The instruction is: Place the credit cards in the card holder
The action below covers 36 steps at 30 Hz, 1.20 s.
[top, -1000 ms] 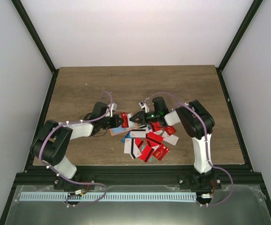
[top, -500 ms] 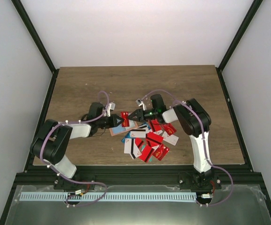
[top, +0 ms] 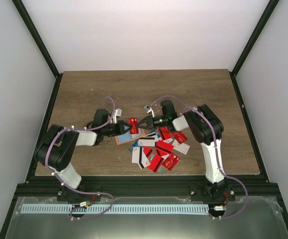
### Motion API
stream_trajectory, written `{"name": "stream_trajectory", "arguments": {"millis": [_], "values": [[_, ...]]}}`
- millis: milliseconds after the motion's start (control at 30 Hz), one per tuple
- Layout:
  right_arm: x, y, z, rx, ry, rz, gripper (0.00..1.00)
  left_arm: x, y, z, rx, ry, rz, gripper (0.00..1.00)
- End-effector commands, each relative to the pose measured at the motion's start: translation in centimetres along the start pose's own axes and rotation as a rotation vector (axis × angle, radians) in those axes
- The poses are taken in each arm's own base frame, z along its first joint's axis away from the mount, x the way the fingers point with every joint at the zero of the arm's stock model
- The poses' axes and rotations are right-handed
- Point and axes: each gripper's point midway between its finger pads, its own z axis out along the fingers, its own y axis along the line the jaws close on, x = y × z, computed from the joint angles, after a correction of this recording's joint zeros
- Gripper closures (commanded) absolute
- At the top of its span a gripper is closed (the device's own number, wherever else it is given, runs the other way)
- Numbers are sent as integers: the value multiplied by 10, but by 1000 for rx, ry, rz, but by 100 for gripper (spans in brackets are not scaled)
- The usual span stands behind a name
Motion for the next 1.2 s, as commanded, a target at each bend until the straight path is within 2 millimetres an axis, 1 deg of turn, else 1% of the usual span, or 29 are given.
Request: {"name": "stream_trajectory", "arguments": {"millis": [0, 233, 300, 367, 433, 500, 567, 667, 733, 800, 900, 1067, 1167], "values": [[-3, 19, 1, -78, 14, -53, 86, -3, -4, 2, 38, -18, 9, 96], [1, 22, -1, -101, 13, -49, 99, -1, -2, 2, 37, -15, -2, 96], [2, 24, -2, -110, 10, -47, 99, -1, 1, 2, 18, -16, -6, 96], [3, 25, -2, -115, 8, -44, 99, 0, 6, 0, -14, -19, -3, 93], [4, 25, -3, -115, 7, -37, 99, 1, 10, -4, -52, -21, 1, 86], [4, 25, -3, -112, 5, -27, 99, 0, 14, -9, -101, -29, 10, 74], [4, 23, -2, -106, 1, -11, 99, 0, 21, -17, -168, -38, 18, 65], [4, 19, -1, -97, -1, 22, 99, 4, 28, -29, -240, -46, 23, 55], [3, 17, 0, -93, -5, 35, 99, 5, 33, -37, -292, -54, 22, 51], [1, 13, 0, -79, -12, 50, 99, 6, 42, -46, -365, -67, 13, 51], [-4, 7, 2, -45, -24, 68, 99, 9, 57, -59, -467, -88, -2, 57], [-12, -8, 3, 45, -46, 82, 99, 18, 73, -68, -546, -87, -23, 75], [-14, -12, 2, 71, -52, 86, 99, 23, 79, -68, -558, -79, -30, 81]]}}
